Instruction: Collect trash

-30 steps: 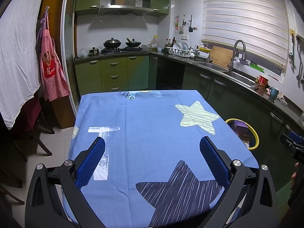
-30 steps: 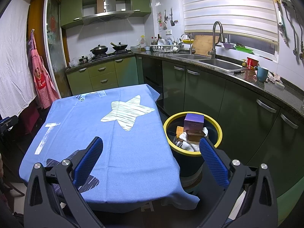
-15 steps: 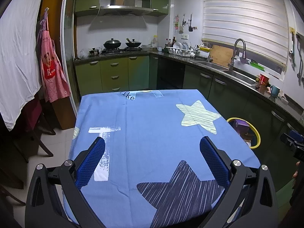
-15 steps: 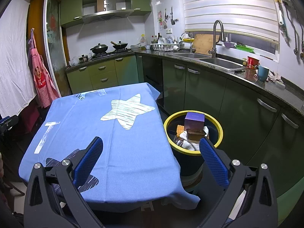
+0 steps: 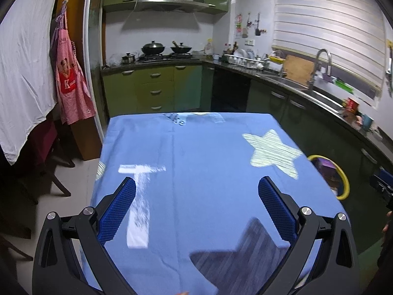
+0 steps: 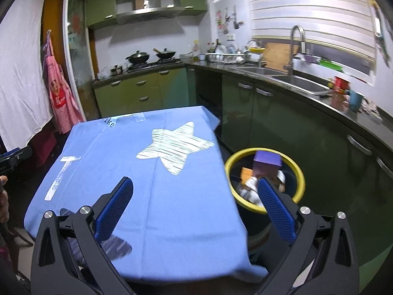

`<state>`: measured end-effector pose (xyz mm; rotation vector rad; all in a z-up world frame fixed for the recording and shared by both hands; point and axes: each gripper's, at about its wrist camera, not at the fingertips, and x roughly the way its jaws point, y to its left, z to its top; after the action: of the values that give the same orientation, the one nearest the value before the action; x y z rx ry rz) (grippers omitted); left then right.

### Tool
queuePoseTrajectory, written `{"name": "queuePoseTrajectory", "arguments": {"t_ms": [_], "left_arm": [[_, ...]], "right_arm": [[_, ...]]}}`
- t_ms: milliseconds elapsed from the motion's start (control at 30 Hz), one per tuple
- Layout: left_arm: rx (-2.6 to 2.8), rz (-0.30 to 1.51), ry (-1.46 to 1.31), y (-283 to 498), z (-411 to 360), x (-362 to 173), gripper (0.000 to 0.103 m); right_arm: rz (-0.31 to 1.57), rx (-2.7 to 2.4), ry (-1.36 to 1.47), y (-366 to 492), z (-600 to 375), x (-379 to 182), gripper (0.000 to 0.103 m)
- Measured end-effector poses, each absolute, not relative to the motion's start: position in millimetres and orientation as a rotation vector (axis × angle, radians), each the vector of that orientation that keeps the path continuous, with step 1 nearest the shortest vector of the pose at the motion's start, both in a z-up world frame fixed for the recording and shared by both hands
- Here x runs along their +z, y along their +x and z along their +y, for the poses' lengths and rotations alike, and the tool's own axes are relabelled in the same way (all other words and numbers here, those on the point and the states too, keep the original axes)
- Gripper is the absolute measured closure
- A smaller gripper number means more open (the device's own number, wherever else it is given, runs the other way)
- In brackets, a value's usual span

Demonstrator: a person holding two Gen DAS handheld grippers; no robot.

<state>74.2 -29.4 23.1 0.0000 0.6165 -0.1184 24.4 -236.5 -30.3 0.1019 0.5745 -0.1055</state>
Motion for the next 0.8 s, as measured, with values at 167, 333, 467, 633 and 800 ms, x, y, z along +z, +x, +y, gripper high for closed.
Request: {"name": "queuePoseTrajectory", "arguments": {"t_ms": [167, 333, 467, 633, 800], "left_arm": [[-0.076, 0.635, 0.016, 144.0, -19.2, 1.2, 0.005], [-0.024, 0.701, 0.005, 233.2, -1.5, -37.0, 0.005], [0.016, 0.755, -0.014, 296.6, 11.4, -67.6, 0.005], [0.033, 0.820, 0.026, 342.6, 10.2, -104.2, 0.005], [0.052, 0.867, 0.011, 368.5, 18.3, -127.7, 0.005]], "right_arm": [[0.634, -0.016, 0.085, 104.2, -220.4, -40.1, 0.006], [0.731, 0.072, 0.100, 202.8, -202.3, -68.1, 0.006], [0.803, 0.069, 0.085, 270.6, -190.5, -96.1, 0.006], [0.857, 0.049, 0.026, 317.0, -178.1, -119.2, 0.006], [0.901, 0.026, -0.003, 347.5, -163.0, -138.5, 0.006]]}}
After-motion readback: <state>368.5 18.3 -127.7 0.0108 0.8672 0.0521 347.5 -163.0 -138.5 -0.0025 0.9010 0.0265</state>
